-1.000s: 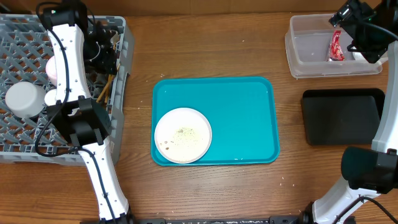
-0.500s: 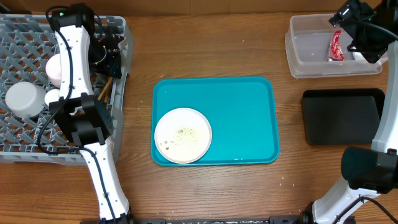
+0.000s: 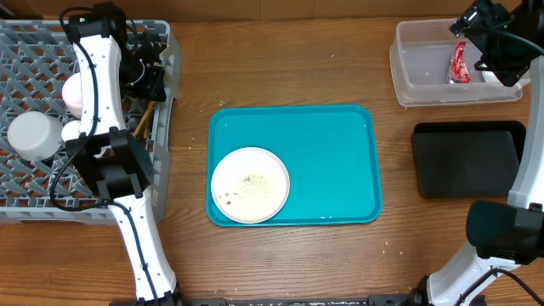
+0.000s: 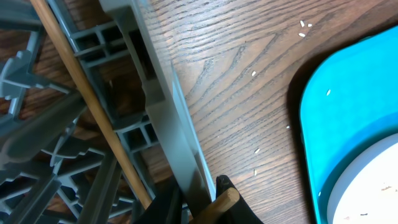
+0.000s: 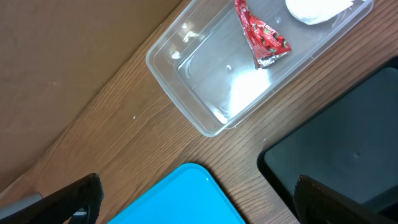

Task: Sort waste into correct bins and load items into the dishwasher
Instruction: 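Insert the second chopstick into the rack's right-edge slots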

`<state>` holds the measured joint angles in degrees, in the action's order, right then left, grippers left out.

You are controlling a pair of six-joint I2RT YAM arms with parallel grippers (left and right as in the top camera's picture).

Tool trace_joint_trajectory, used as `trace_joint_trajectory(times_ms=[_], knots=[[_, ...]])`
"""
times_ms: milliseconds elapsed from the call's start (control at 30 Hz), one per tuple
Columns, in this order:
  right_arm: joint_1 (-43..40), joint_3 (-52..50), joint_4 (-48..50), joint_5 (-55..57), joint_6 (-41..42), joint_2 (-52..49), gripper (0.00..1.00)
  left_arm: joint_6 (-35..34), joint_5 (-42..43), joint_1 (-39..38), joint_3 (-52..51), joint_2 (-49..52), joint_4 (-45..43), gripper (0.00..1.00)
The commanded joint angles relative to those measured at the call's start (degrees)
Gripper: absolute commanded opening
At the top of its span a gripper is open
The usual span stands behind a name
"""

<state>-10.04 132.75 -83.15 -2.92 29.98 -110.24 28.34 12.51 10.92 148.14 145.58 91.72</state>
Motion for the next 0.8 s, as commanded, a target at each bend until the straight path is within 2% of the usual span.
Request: trace_joint_trajectory(times_ms=[0, 467, 667, 733, 767], knots=[[-0.04, -0.13, 0.17, 0.50, -0.17, -0.26, 1.00, 0.31, 1.03, 0.37, -0.15, 0.33, -1.16, 0.10], [-0.04, -0.11, 0.17, 0.50, -0.17, -0.26, 1.00, -1.90, 1.07, 0.35, 6.40, -0.44, 1.51, 0.07], [-0.04, -0.11, 0.17, 0.50, -0.17, -0.26, 1.00, -3.34, 1.07, 0.35, 6.64, -0.42, 1.70, 0.11], [-0.04, -0.11, 0.17, 0.50, -0.17, -0.26, 1.00, -4.04, 1.07, 0.35, 6.64, -0.42, 1.68, 0.20], [-0.04, -0.11, 0.17, 0.50, -0.17, -0.26, 1.00, -4.44, 1.07, 0.35, 6.64, -0.42, 1.66, 0.22]])
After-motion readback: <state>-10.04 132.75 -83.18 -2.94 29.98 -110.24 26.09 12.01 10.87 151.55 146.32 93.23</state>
